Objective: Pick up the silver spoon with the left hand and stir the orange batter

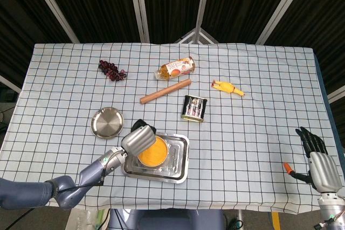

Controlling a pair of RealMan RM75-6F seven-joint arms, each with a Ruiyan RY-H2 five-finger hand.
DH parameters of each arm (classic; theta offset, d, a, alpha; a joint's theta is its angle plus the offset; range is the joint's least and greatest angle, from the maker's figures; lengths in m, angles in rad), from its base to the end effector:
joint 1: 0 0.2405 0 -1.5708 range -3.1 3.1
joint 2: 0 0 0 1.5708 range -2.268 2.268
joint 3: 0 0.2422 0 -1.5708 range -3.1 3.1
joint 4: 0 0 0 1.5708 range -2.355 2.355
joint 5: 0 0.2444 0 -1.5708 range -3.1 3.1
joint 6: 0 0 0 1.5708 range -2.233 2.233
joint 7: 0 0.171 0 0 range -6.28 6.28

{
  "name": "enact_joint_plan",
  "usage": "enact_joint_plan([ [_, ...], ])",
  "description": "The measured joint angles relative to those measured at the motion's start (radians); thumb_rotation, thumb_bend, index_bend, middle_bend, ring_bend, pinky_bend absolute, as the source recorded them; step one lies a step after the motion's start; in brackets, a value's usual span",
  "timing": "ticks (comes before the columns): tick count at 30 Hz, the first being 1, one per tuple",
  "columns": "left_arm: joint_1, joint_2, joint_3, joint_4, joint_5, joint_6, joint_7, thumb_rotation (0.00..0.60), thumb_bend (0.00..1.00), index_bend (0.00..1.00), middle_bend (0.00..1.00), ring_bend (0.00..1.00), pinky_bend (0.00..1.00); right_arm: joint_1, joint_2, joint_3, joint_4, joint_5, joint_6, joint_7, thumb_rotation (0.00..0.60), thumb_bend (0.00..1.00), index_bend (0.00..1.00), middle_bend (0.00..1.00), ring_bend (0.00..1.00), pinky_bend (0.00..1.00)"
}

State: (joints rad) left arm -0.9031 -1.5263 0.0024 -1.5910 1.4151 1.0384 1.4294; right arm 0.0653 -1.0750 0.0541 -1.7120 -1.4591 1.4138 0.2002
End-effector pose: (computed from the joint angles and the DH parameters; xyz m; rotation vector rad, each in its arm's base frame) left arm -0.0553 0.3039 -0.0796 -2.0407 0.6535 -0.5037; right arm -0.3077 -0.2028 0.1163 1.2759 -1.1780 1.0242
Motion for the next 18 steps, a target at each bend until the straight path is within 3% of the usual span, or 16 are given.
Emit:
enact_joint_plan([
  [7, 0.000, -0.010, -0.018, -0.032, 0.025, 0.017, -0.038, 0.600, 0.57, 0.79, 1.00, 1.00, 1.00, 0.000, 0.000, -0.001, -0.002, -0.001, 0.000, -0.002, 0.600, 0.34, 0.00, 0.00, 0.00, 0.00],
  [18, -0.009, -0.062, -0.013, -0.014, 0.010, -0.023, -0.001, 0.600, 0.57, 0.79, 1.00, 1.00, 1.00, -0.002, 0.003, 0.000, -0.001, -0.001, 0.003, 0.010, 0.600, 0.34, 0.00, 0.00, 0.00, 0.00],
])
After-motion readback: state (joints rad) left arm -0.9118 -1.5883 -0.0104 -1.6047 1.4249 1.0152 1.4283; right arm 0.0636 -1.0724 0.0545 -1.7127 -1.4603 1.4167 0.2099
